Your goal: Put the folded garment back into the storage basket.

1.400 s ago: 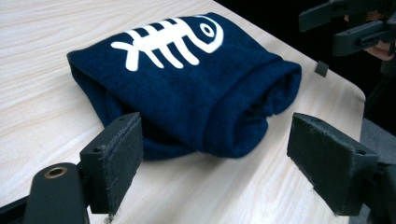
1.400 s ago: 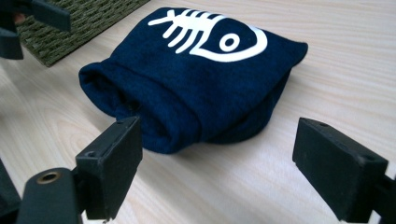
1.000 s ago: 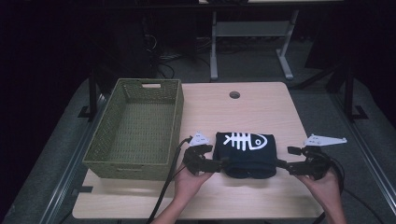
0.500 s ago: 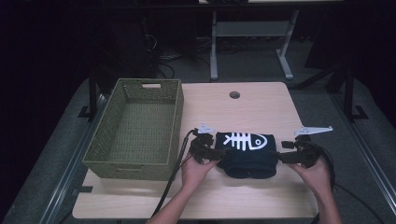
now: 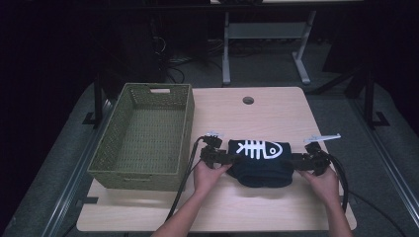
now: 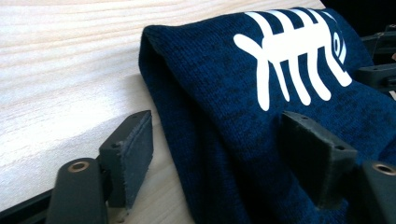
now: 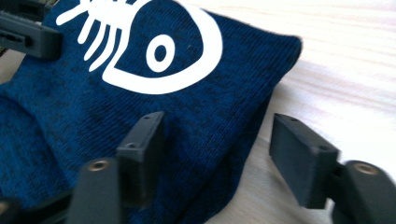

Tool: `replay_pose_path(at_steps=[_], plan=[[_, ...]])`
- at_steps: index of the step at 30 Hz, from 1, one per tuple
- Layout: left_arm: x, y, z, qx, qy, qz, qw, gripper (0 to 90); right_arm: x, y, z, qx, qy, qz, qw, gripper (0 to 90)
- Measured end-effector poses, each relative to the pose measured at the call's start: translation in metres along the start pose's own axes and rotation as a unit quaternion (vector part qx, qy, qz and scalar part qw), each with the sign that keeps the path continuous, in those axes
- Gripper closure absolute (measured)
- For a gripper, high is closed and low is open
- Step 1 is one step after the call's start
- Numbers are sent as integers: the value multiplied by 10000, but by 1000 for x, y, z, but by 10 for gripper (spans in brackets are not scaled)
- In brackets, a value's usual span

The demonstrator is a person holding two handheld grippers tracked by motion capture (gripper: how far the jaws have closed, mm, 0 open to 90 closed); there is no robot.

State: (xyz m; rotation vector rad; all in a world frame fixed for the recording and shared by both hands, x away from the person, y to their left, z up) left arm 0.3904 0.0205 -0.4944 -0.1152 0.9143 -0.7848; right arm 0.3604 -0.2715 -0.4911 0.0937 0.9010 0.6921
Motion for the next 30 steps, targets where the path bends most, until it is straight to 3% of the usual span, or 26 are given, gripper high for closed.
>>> replay_pose_path(at_steps=[2,4,8,13,21,30], plan=[[2,-3,-1,110,26,-41,9999,372,6,1,-3,87,91,45,9999,463],[3,-4,-1,116,26,-55,9999,407,8,2,-3,86,11,66,9999,524],[5,-2,0,-2,88,-223,9997,525,12,5,-2,165,-10,78,9998,642],[3,-5,1,-26,60,-297,9995,668,9,11,-2,114,-54,94,9999,712],[-9,-14,9,114,-10,-344,9993,699,-6,20,3,119,-267,231,9993,720],[-27,-24,20,227,-136,-438,9987,699,-28,33,13,24,-430,170,9989,720]])
Point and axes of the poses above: each handheld gripper's, and its own axes: x roughly forward along the jaws, z roughly out of its top, y roughly to its left, the point moved 4 cm from there along x, roughly forward along the jaws, and after that the axes turned 2 degrees about z, right-handed, at the moved point
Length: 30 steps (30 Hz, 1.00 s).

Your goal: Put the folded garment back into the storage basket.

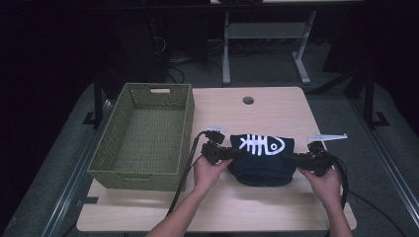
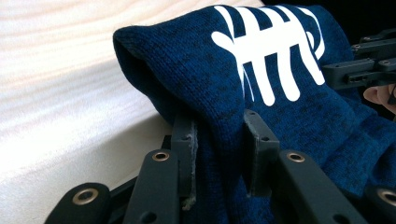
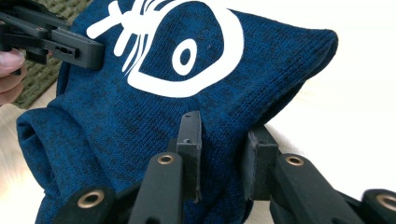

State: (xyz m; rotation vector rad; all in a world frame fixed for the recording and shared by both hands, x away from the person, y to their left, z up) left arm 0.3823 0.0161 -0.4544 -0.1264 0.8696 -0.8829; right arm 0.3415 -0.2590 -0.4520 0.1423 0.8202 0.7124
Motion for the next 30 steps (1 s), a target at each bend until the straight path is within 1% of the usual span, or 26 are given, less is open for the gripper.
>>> replay_pose_path(at_steps=[1,3,4,6,7,8,9,14,15,18,19,22,23,24,25,26,28,30], plan=[[-3,-1,2,59,-32,14,10000,699,0,0,0,0,0,0,10000,720],[-10,-5,5,124,-83,14,9999,699,-5,5,3,-15,-75,39,10000,720],[-10,-5,5,124,-83,14,9999,699,-5,5,3,-15,-75,39,10000,720],[-15,-8,8,208,-115,60,9997,699,-10,10,8,-29,-134,36,9999,720],[-15,-8,8,208,-115,60,9997,699,-10,10,8,-29,-134,36,9999,720],[-21,-10,11,246,-160,63,9995,699,-13,14,11,-65,-167,21,9998,720],[-21,-10,11,246,-160,63,9995,699,-13,14,11,-65,-167,21,9998,720],[-34,-15,20,362,-242,93,9990,699,-20,25,22,-141,-288,35,9995,720],[-37,-15,22,364,-257,99,9990,699,-20,25,22,-141,-288,35,9995,720],[-45,-15,25,381,-309,115,9987,699,-22,33,30,-155,-318,40,9994,721],[-50,-14,27,397,-317,131,9986,699,-22,34,32,-192,-326,55,9993,722],[-55,-14,28,402,-325,131,9986,699,-23,37,35,-188,-329,67,9993,722],[-61,-13,30,408,-331,153,9985,699,-22,42,38,-208,-314,80,9993,722],[-61,-13,30,408,-331,153,9985,699,-22,42,38,-208,-314,80,9993,722],[-66,-12,32,413,-346,167,9984,699,-21,46,42,-254,-319,95,9991,722],[-66,-12,32,413,-346,167,9984,699,-21,46,42,-254,-319,95,9991,722],[-73,-10,34,440,-360,195,9982,698,-20,52,48,-256,-357,161,9989,721],[-78,-8,36,418,-387,183,9982,699,-20,54,50,-274,-387,186,9987,721]])
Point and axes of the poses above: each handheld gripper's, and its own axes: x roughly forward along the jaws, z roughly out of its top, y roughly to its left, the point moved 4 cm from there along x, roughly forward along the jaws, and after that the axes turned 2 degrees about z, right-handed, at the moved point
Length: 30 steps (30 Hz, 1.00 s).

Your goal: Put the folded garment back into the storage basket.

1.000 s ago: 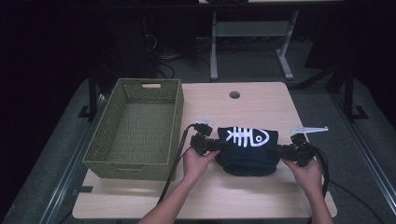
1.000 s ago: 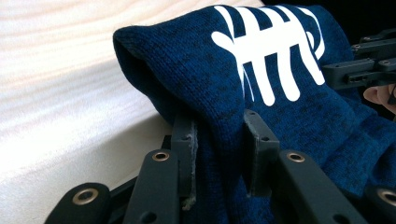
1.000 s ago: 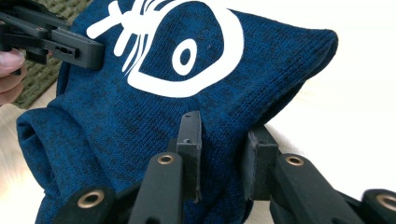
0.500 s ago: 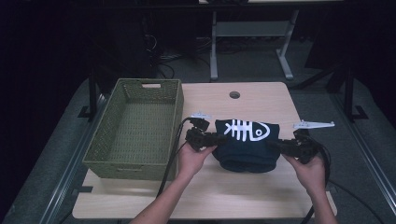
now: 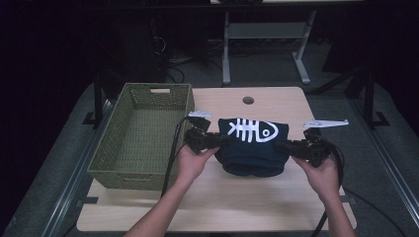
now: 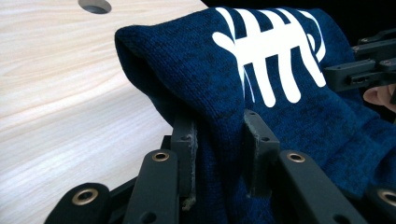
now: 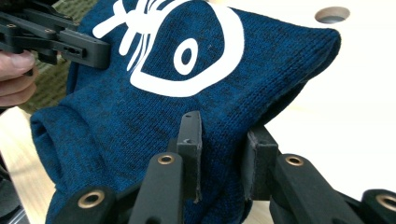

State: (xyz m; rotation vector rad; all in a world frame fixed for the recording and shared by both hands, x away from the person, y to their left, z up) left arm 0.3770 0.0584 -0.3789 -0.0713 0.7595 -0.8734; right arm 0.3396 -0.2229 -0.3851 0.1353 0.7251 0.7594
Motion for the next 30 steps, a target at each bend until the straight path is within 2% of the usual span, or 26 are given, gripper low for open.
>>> replay_pose_path(at_steps=[6,14,30], plan=[[-14,5,5,49,-37,54,10000,699,5,10,10,-53,52,29,10000,721],[-31,16,9,-77,-101,54,9999,699,12,24,26,-103,88,105,9999,721],[-59,28,15,-137,-152,144,9997,699,27,42,47,-199,158,256,9993,721]])
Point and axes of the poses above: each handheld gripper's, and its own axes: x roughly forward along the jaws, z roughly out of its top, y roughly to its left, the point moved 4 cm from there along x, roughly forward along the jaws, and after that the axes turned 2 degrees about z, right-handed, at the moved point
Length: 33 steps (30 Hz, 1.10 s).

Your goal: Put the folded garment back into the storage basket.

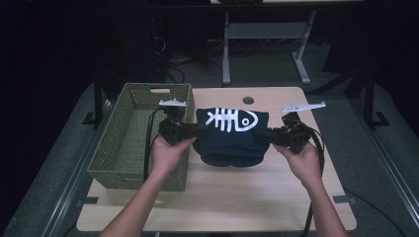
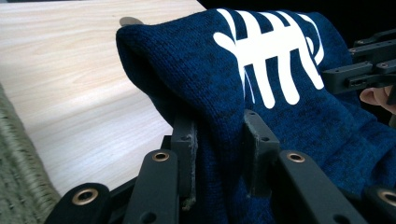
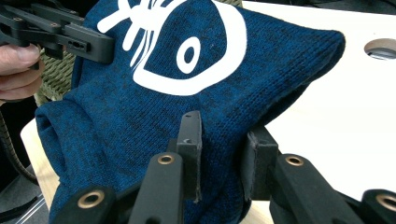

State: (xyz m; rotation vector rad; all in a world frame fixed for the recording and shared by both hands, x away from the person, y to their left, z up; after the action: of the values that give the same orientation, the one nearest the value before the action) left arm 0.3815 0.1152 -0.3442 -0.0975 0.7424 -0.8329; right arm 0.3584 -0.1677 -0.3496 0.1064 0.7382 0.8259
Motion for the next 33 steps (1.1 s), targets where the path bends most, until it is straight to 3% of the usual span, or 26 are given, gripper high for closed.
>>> replay_pose_path(at_steps=[9,21,33], plan=[[-13,6,1,-87,-46,-10,10000,699,5,13,11,-106,36,32,9999,720],[-34,11,0,-44,-95,90,9999,698,12,29,19,-118,71,36,9999,719],[-60,23,-7,-45,-25,253,9997,696,30,51,26,-204,103,83,9997,719]])
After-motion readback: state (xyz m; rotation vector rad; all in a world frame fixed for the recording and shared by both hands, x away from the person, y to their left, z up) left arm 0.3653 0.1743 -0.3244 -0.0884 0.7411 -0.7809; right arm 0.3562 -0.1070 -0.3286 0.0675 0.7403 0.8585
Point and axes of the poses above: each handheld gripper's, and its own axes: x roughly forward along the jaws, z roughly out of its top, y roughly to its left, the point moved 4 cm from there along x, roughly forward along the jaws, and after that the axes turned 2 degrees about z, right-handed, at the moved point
